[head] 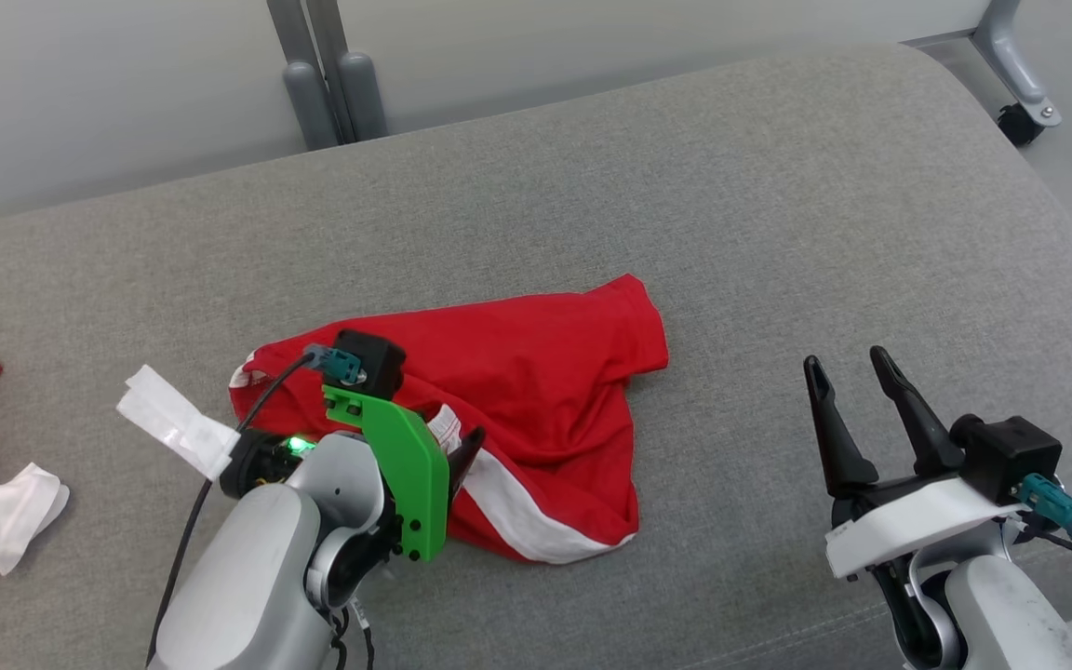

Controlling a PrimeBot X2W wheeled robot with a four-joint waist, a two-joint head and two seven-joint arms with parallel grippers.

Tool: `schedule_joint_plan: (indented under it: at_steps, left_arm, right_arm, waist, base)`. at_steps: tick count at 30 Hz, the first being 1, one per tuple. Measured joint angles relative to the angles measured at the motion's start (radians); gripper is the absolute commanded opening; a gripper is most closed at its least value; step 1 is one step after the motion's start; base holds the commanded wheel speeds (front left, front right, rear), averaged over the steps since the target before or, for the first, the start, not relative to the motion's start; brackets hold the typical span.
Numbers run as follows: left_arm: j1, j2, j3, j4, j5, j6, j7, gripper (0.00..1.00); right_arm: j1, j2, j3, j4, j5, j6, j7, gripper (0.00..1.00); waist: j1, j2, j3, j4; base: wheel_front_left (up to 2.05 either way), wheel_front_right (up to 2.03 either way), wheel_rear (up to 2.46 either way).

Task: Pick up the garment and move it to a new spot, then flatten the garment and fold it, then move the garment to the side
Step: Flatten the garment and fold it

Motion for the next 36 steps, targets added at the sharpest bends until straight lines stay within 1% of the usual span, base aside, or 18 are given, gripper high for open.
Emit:
schedule_joint_plan:
  at_steps: [4,5,6,7,8,11,14,18,20,23,26,29,32,34,36]
  left_arm:
    - [-0.014,0.007,-0.035,0.032,-0.02,-0.001,0.0,1.0]
    - [-0.015,0.013,-0.044,0.037,-0.024,-0.001,-0.001,0.97]
    - [-0.017,0.017,-0.051,0.041,-0.026,-0.001,-0.004,0.65]
    - [-0.02,0.021,-0.059,0.043,-0.03,-0.001,-0.007,0.15]
    - [-0.023,0.023,-0.066,0.042,-0.034,-0.001,-0.012,0.0]
    - [-0.026,0.029,-0.084,0.035,-0.052,-0.001,-0.031,0.0]
    - [-0.025,0.045,-0.08,0.021,-0.077,-0.001,-0.081,0.0]
    - [-0.008,0.052,-0.051,-0.024,-0.123,-0.001,-0.13,0.0]
    - [0.011,0.077,-0.021,-0.049,-0.142,0.002,-0.151,0.0]
    - [0.053,0.119,0.031,-0.091,-0.165,0.02,-0.169,0.0]
    - [0.106,0.149,0.081,-0.13,-0.185,0.055,-0.185,0.0]
    - [0.168,0.186,0.13,-0.14,-0.203,0.088,-0.21,0.0]
    - [0.237,0.197,0.158,-0.133,-0.21,0.112,-0.242,0.0]
    - [0.275,0.202,0.174,-0.12,-0.206,0.129,-0.279,0.0]
    - [0.307,0.201,0.183,-0.105,-0.2,0.137,-0.319,0.0]
  right_arm:
    - [0.0,0.0,-0.001,0.004,0.0,0.0,0.0,1.0]
    - [0.0,0.0,-0.002,0.004,0.0,0.0,0.0,1.0]
    - [0.0,0.001,-0.003,0.004,0.0,0.0,0.0,1.0]
    - [0.0,0.002,-0.006,0.003,0.0,0.0,0.0,1.0]
    - [0.0,0.004,-0.006,0.003,0.0,0.0,0.0,1.0]
    - [0.0,0.007,-0.008,0.006,0.0,0.0,0.0,1.0]
    - [0.002,0.008,-0.012,0.01,0.0,0.0,0.0,1.0]
    - [0.007,0.007,-0.016,0.012,0.001,0.0,0.0,1.0]
    - [0.013,0.006,-0.018,0.014,0.002,0.0,0.0,1.0]
    - [0.016,0.007,-0.021,0.014,0.002,0.0,0.0,1.0]
    - [0.017,0.006,-0.03,0.011,0.002,0.0,0.0,1.0]
    - [0.017,0.008,-0.03,0.007,0.002,0.0,0.0,1.0]
    - [0.017,0.007,-0.032,0.006,0.002,0.0,0.0,1.0]
    - [0.017,0.006,-0.033,0.006,0.006,0.0,0.0,1.0]
    - [0.018,0.004,-0.034,0.006,0.007,0.0,0.0,1.0]
  waist:
    - [0.0,0.0,0.001,0.001]
    - [0.0,0.0,0.001,0.003]
    - [0.0,0.0,0.0,0.006]
    - [0.0,0.0,-0.001,0.01]
    - [0.0,0.0,-0.001,0.014]
    - [0.0,0.0,-0.006,0.028]
    - [0.0,0.0,-0.016,0.045]
    - [0.0,0.0,-0.031,0.071]
    - [0.0,0.0,-0.039,0.087]
    - [0.0,0.0,-0.052,0.109]
    - [0.0,0.0,-0.061,0.13]
    - [0.0,0.0,-0.064,0.144]
    - [0.0,0.0,-0.061,0.147]
    - [0.0,0.0,-0.059,0.146]
    - [0.0,0.0,-0.057,0.145]
  base:
    - [0.0,0.0,0.0]
    - [0.0,0.0,0.0]
    - [0.0,0.0,0.0]
    - [0.0,0.0,0.0]
    - [0.0,0.0,0.0]
    - [0.0,0.0,0.0]
    - [0.0,0.0,0.0]
    - [0.0,0.0,0.0]
    - [0.0,0.0,0.0]
    - [0.0,0.0,0.0]
    - [0.0,0.0,0.0]
    - [0.0,0.0,0.0]
    - [0.0,0.0,0.0]
    - [0.0,0.0,0.0]
    - [0.0,0.0,0.0]
